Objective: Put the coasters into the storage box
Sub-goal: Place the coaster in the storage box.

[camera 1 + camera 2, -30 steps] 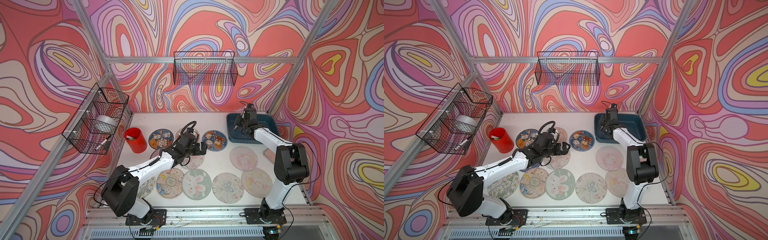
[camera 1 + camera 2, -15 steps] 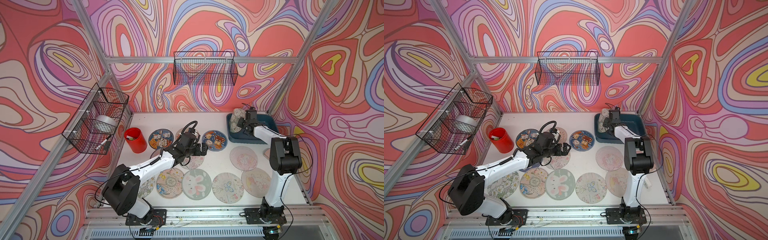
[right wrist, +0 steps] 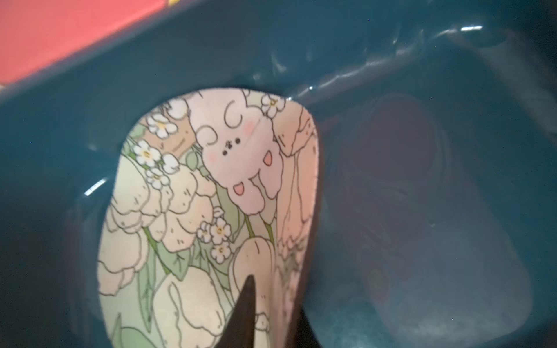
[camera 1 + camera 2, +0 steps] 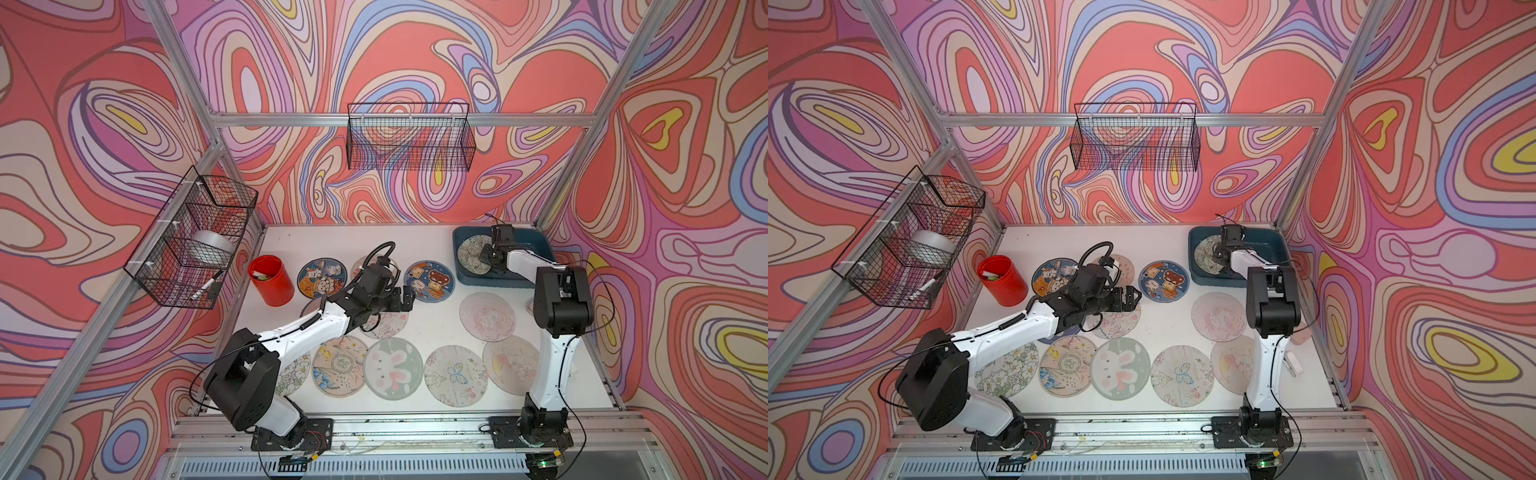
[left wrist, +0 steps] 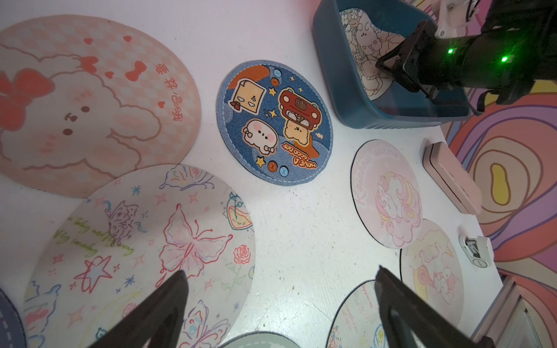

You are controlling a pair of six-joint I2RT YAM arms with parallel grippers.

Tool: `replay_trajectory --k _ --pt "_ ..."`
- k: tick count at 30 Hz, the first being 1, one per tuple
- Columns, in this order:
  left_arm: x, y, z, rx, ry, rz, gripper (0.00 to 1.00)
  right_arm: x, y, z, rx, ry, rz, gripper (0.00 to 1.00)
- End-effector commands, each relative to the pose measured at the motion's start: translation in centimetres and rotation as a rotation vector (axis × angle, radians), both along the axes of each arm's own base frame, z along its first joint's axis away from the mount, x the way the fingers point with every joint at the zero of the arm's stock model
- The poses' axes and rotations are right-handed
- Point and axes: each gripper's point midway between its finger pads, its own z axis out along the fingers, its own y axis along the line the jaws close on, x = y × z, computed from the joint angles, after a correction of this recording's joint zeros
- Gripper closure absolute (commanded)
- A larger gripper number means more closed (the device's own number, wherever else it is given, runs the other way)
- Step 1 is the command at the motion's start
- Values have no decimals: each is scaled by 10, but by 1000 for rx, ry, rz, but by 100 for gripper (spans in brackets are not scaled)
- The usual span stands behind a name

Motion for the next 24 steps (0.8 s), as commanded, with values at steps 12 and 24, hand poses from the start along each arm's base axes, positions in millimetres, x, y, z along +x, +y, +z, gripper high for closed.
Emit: replay_trajectory --k 12,24 --pt "1 3 -2 48 5 0 3 -26 -6 93 -21 -110 -40 24" --pt "-10 -16 -6 -1 47 -91 4 -104 23 111 107 -99 75 24"
